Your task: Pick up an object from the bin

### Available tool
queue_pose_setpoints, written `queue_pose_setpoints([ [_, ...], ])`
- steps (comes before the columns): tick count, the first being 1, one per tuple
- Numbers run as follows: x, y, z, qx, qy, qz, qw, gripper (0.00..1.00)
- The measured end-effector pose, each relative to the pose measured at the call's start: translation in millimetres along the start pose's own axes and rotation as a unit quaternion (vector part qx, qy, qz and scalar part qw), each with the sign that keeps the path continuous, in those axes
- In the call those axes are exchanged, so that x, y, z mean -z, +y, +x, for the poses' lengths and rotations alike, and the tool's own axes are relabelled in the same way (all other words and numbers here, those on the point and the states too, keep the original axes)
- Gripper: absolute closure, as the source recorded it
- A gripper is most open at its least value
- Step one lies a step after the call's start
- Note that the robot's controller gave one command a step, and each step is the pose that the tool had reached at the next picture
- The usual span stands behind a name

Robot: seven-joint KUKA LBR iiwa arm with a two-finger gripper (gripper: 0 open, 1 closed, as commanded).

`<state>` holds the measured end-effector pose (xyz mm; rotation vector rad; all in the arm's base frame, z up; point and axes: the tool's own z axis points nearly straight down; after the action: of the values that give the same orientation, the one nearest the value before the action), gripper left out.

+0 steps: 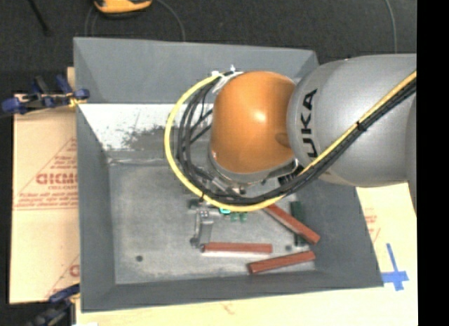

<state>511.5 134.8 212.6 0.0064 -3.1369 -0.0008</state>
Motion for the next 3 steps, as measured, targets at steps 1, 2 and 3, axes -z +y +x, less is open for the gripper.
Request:
queue_pose_setpoints([
  [1, 4, -1, -1.8, -0.002, -0.0039, -0.001, 1.0000, 0.00],
  [2, -22, -11, 1.1, 0.045, -0.0063, 0.000, 0.9989, 0.00],
  [3, -87, -35, 3.3, 0.111, -0.0062, 0.001, 0.9937, 0.00],
])
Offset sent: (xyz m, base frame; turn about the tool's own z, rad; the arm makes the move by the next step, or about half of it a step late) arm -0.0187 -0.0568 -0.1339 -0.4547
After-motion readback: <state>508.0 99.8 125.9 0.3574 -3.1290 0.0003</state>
